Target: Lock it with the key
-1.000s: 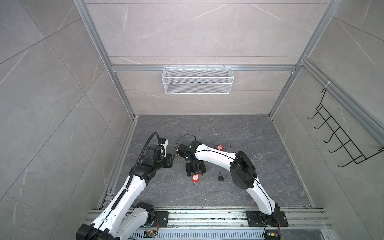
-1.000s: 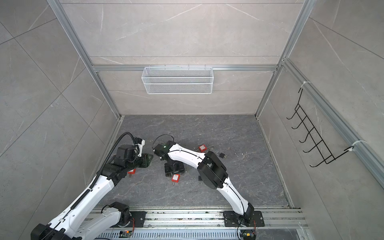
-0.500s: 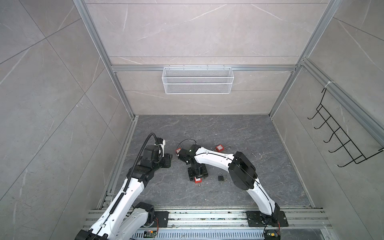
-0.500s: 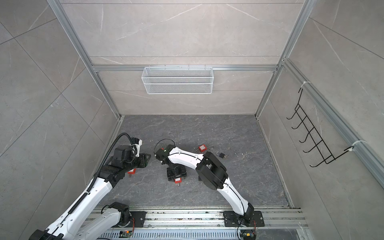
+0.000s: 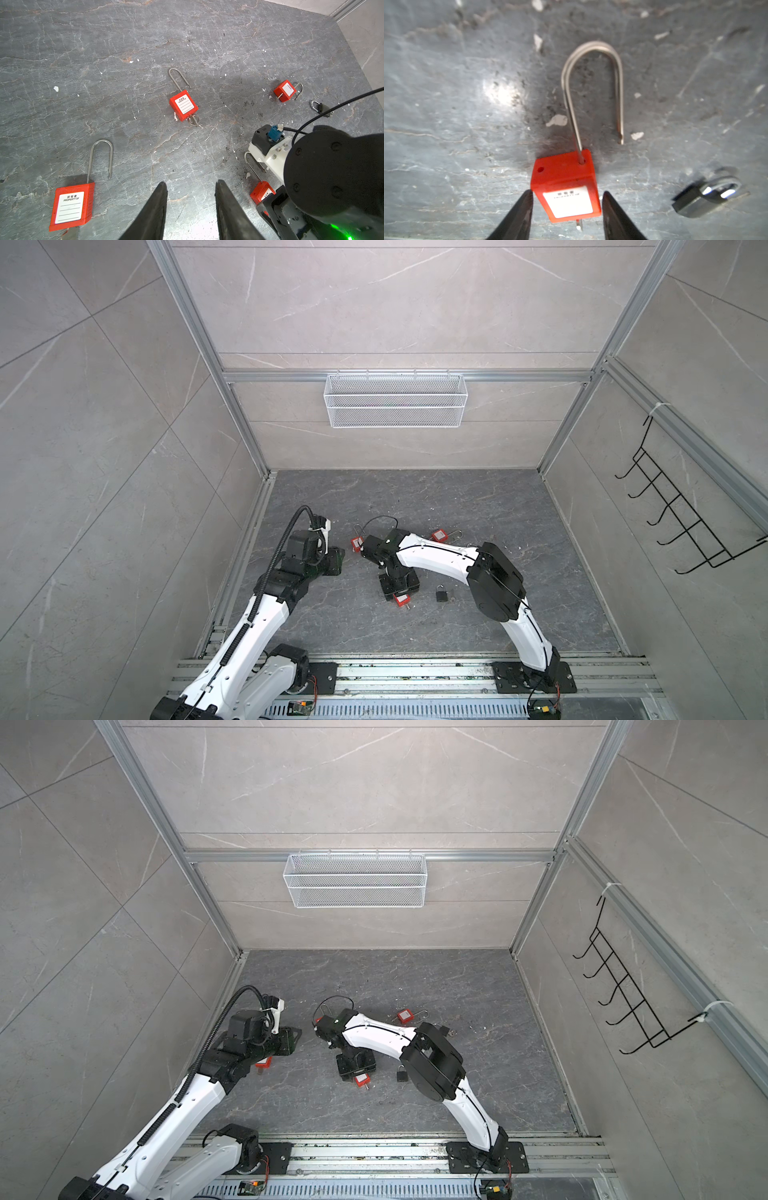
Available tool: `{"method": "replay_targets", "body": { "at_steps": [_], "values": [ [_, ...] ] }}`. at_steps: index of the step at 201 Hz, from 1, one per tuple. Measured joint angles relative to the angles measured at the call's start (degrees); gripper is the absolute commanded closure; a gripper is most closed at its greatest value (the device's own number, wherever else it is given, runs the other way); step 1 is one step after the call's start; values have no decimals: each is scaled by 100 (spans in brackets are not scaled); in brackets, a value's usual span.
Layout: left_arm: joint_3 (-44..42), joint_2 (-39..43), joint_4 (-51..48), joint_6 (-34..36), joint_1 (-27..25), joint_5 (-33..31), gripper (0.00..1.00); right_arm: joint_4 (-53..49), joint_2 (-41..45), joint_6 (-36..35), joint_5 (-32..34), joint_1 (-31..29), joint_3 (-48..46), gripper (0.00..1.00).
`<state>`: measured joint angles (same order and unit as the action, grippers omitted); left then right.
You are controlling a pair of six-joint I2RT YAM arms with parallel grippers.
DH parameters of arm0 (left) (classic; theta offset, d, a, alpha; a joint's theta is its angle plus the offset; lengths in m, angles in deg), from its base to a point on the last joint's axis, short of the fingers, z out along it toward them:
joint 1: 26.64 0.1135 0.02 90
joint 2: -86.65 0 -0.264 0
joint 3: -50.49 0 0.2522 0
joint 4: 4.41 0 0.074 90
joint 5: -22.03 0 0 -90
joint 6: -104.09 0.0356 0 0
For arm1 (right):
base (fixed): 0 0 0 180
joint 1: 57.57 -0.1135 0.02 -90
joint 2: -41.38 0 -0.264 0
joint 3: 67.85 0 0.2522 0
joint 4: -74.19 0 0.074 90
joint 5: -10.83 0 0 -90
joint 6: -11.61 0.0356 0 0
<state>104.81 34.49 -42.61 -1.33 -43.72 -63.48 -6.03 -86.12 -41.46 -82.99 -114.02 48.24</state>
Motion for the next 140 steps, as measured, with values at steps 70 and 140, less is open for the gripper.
{"method": "replay_targets", "body": {
  "at_steps": [70,140],
  "values": [
    [0,0,2,4,9,7,59,177,0,-232,-72,0,-107,54],
    [0,-4,4,68,9,66,58,275,0,-323,-85,0,-297,60]
  ]
}}
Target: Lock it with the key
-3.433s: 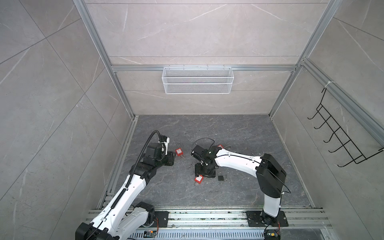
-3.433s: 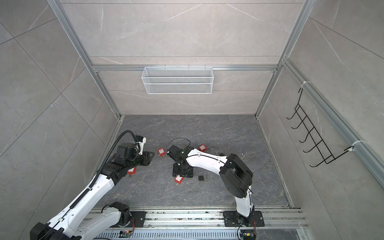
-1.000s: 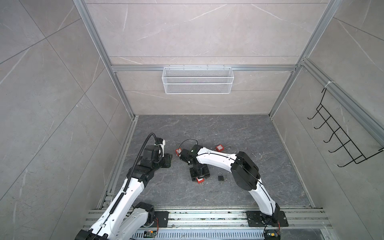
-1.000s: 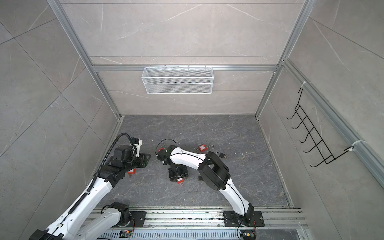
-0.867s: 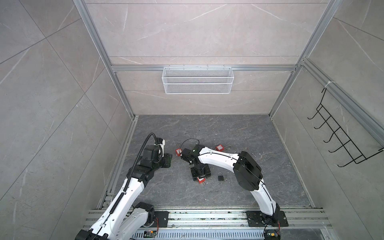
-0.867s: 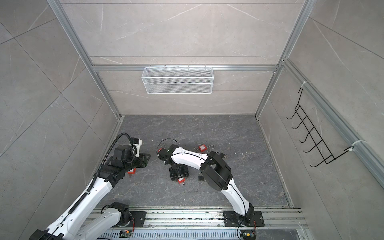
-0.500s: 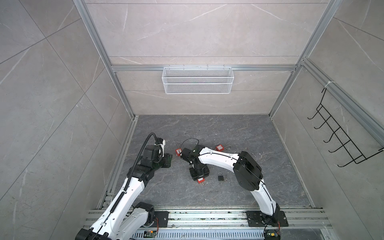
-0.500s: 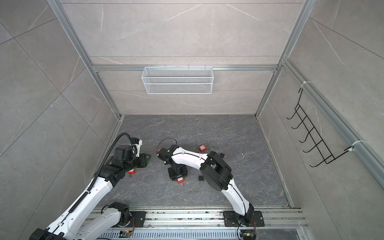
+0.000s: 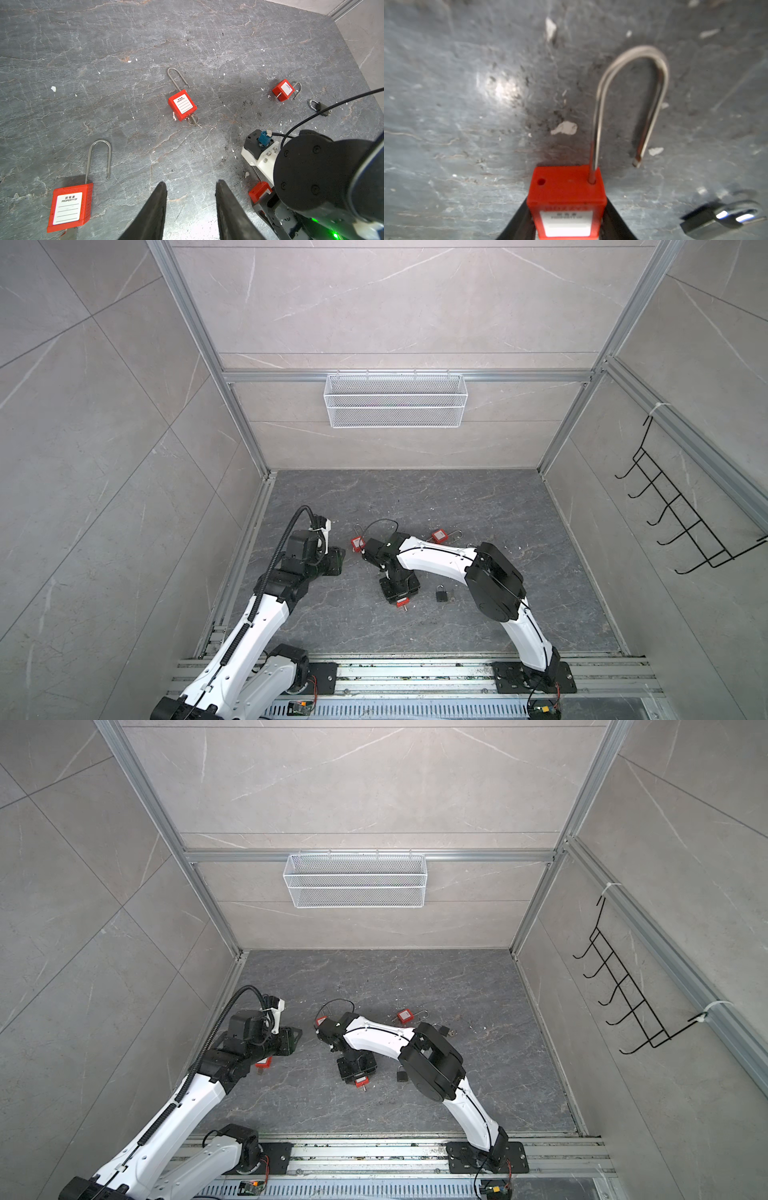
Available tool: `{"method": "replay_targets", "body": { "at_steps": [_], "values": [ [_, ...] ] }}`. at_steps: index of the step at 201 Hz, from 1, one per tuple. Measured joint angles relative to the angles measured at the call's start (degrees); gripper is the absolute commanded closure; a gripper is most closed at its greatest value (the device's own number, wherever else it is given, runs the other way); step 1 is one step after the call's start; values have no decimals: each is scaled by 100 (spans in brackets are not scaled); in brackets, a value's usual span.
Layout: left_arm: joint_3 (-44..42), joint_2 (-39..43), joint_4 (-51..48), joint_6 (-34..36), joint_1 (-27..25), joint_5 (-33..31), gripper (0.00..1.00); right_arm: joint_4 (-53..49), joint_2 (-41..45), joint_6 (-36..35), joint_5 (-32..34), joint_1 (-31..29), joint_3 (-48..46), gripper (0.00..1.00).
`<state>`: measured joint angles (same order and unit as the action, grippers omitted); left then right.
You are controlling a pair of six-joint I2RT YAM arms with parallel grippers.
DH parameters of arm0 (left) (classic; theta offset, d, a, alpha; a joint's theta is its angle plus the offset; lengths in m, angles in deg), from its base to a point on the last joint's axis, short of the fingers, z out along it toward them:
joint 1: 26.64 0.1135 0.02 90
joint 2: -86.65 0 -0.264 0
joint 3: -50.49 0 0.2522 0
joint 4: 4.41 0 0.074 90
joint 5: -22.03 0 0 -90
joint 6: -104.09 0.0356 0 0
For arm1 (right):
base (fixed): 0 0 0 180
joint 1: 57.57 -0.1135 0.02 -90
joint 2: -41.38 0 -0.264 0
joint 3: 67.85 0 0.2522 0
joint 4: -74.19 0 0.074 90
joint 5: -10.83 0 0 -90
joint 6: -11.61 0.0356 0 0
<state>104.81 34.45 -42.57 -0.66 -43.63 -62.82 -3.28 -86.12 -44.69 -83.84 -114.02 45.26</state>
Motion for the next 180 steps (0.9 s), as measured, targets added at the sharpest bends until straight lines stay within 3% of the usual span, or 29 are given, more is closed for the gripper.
{"method": "replay_targets", "body": {
  "at_steps": [45,75,127,180],
  "values": [
    [0,0,28,118,0,146,58,127,157,-302,61,0,-105,68],
    [0,2,70,463,0,518,58,321,874,-1187,125,0,-428,73],
    [-527,555,732,1602,0,1952,57,678,3126,-3206,111,0,-1609,74],
    [-1071,1067,1456,2688,0,3731,57,1043,4503,-4868,-181,0,-2570,75]
  ]
}}
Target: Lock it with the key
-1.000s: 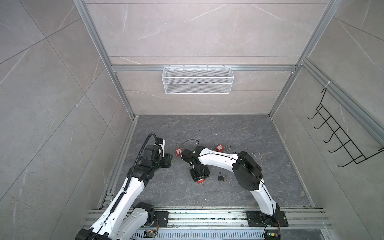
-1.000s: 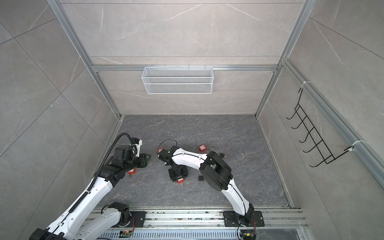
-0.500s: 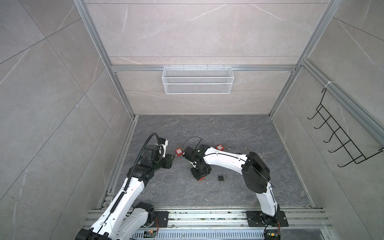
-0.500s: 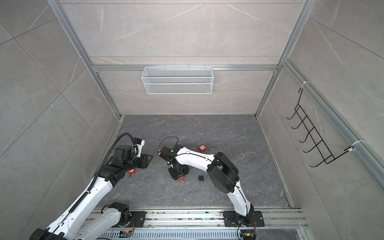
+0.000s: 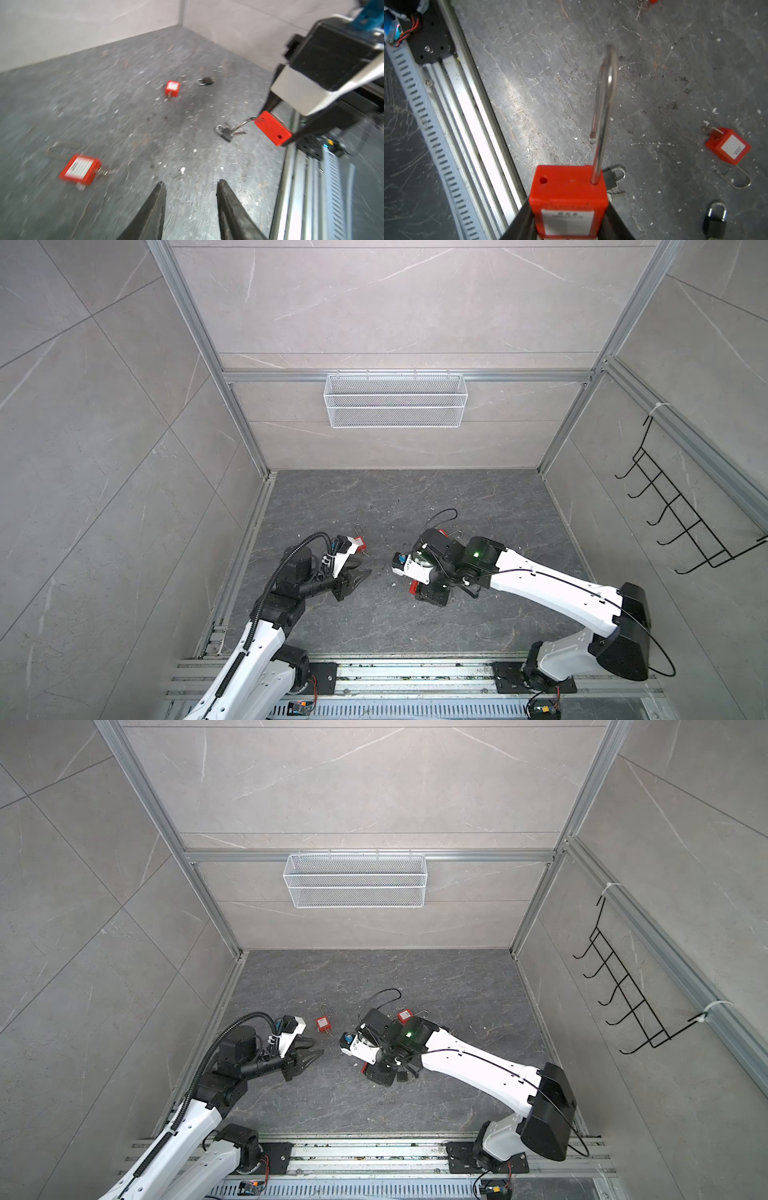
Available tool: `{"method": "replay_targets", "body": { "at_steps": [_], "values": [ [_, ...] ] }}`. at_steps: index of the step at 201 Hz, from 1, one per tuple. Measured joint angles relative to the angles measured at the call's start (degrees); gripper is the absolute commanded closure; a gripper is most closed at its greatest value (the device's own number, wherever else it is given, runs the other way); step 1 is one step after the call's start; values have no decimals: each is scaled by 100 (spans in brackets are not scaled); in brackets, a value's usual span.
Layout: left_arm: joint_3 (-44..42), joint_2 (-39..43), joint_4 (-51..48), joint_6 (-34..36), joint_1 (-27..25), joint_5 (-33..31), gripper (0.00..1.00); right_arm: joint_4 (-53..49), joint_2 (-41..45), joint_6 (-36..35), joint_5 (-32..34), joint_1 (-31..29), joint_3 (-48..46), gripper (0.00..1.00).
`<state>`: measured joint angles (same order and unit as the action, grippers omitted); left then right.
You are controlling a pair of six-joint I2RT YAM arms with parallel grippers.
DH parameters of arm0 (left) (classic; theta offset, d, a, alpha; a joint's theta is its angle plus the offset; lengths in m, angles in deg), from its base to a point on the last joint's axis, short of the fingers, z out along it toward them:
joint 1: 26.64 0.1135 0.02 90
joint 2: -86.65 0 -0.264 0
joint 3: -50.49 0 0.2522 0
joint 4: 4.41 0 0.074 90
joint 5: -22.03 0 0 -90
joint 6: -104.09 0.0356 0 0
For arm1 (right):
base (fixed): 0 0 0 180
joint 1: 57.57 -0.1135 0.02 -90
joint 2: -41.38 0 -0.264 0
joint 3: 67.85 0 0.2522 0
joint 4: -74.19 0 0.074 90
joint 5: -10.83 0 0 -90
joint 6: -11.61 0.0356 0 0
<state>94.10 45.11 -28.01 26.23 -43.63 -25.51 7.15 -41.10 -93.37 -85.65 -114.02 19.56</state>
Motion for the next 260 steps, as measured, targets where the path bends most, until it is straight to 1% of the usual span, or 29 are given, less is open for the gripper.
{"method": "replay_targets", "body": {
  "at_steps": [32,55,93,123,168,208,222,233,245,246,260],
  "values": [
    [2,-9,223,570,-26,774,57,-39,254,-614,-160,0,-15,75],
    [52,-155,264,815,-177,1117,57,-151,256,-846,-201,0,-15,76],
    [229,-476,271,1005,-671,1294,58,-282,195,-997,-280,0,101,76],
    [328,-702,295,1093,-986,1296,59,-295,138,-1058,-330,0,153,76],
    [433,-988,321,1237,-1248,1143,67,-334,92,-1080,-413,0,236,76],
    [496,-1134,431,1303,-1366,955,82,-350,76,-1130,-496,0,284,76],
    [498,-1163,457,1309,-1392,927,92,-350,76,-1165,-496,0,286,76],
    [501,-1187,487,1316,-1401,901,100,-352,76,-1180,-494,0,286,73],
    [507,-1198,501,1300,-1414,909,100,-350,76,-1191,-468,2,286,65],
    [509,-1198,498,1285,-1414,905,100,-350,76,-1191,-468,4,286,63],
    [518,-1198,509,1270,-1416,907,100,-341,76,-1211,-428,7,289,51]
  ]
}}
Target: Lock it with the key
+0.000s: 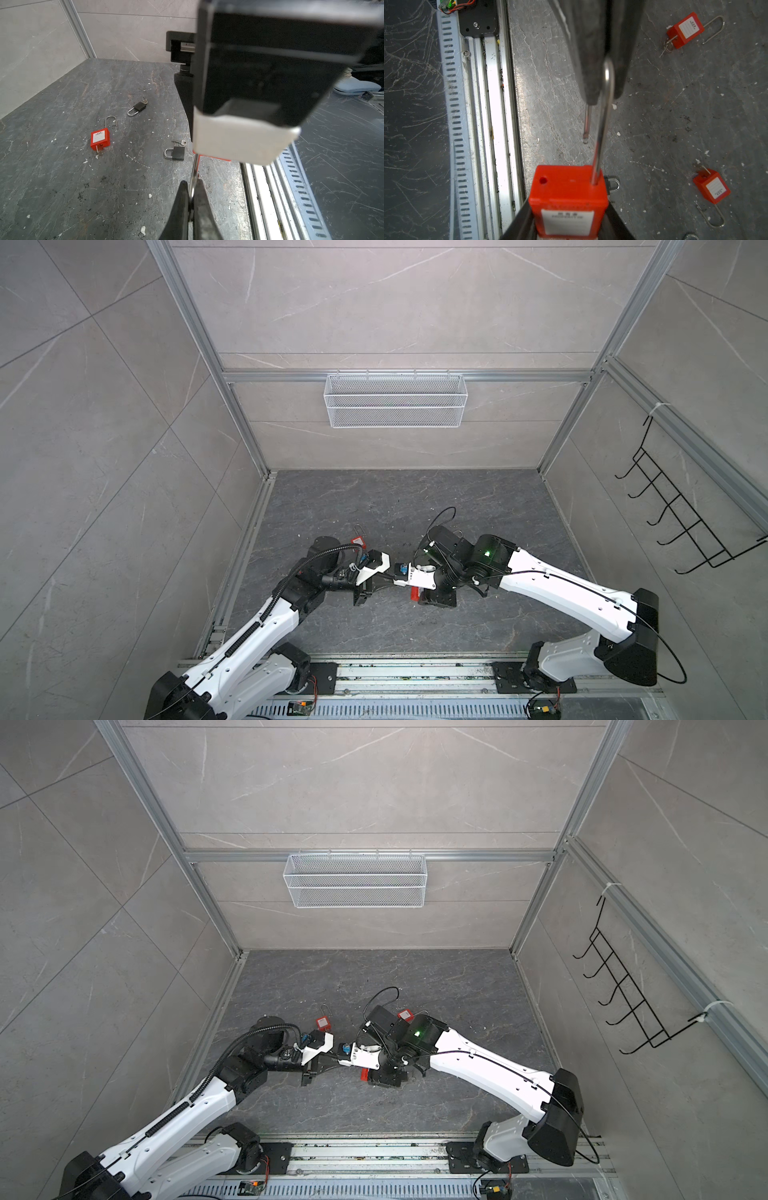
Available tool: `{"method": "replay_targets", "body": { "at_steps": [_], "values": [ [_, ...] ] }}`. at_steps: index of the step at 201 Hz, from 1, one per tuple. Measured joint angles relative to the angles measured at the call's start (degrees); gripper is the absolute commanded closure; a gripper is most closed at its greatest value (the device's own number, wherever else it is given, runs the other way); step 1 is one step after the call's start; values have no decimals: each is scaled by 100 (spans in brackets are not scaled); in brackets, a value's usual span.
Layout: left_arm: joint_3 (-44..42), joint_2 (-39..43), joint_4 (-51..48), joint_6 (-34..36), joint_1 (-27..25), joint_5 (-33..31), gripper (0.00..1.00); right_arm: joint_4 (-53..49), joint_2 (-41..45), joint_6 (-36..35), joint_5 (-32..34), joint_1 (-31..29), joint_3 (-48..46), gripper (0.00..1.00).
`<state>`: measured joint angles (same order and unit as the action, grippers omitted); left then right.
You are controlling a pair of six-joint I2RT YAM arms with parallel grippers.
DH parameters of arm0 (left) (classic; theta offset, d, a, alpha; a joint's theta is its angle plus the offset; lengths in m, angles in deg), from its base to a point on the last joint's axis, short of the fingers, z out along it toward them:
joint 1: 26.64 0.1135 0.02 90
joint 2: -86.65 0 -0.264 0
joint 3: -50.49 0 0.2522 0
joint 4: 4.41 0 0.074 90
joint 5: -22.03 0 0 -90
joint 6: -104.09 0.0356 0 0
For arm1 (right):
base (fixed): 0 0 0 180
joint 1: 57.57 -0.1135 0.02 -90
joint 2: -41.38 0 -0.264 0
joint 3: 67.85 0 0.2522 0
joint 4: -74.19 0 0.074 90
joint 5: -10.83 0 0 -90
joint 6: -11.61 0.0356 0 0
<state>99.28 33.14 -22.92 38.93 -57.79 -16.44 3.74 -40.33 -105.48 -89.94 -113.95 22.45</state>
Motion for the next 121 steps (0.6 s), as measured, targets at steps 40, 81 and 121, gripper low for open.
{"method": "replay_targets", "body": {
  "at_steps": [40,81,121],
  "values": [
    [0,0,186,-313,-9,-2,100,144,120,-96,205,9,-4,39],
    [-7,2,678,-876,-9,140,100,168,645,-153,343,81,-57,39],
    [-83,44,1126,-1346,-9,363,100,173,765,-221,195,341,-125,50]
  ]
}}
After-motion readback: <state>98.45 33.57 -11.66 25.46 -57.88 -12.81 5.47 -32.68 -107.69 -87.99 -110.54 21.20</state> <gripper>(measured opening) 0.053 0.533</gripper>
